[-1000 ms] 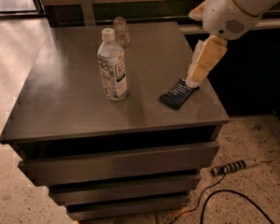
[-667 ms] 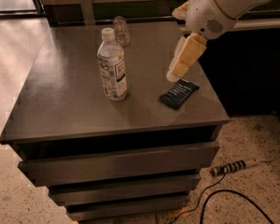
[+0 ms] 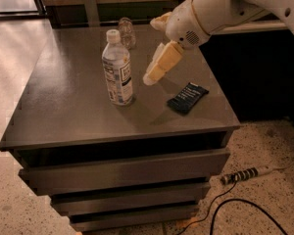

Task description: Knock blue plastic bottle over

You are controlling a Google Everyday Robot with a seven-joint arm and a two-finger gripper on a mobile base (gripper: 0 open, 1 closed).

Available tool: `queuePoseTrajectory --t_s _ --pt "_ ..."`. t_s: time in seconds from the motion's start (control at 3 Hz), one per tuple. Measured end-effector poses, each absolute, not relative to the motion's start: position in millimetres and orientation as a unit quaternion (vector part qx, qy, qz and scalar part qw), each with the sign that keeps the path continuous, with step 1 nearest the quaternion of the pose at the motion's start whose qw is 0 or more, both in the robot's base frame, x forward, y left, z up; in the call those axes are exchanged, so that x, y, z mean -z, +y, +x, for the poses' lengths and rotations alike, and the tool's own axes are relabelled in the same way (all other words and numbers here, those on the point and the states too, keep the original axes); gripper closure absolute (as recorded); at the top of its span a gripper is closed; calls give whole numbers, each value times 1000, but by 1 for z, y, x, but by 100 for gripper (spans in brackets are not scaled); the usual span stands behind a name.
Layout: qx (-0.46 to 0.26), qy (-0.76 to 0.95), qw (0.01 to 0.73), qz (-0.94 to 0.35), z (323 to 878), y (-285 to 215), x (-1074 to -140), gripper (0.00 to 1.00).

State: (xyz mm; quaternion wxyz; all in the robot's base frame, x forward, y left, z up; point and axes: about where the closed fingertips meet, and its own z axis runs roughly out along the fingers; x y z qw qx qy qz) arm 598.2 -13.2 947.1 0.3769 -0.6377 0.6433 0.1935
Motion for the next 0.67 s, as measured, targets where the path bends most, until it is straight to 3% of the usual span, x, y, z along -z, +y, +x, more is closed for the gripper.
queuePoseTrajectory --t_s 0.67 --pt "-264 610 391 -636 598 34 -924 0"
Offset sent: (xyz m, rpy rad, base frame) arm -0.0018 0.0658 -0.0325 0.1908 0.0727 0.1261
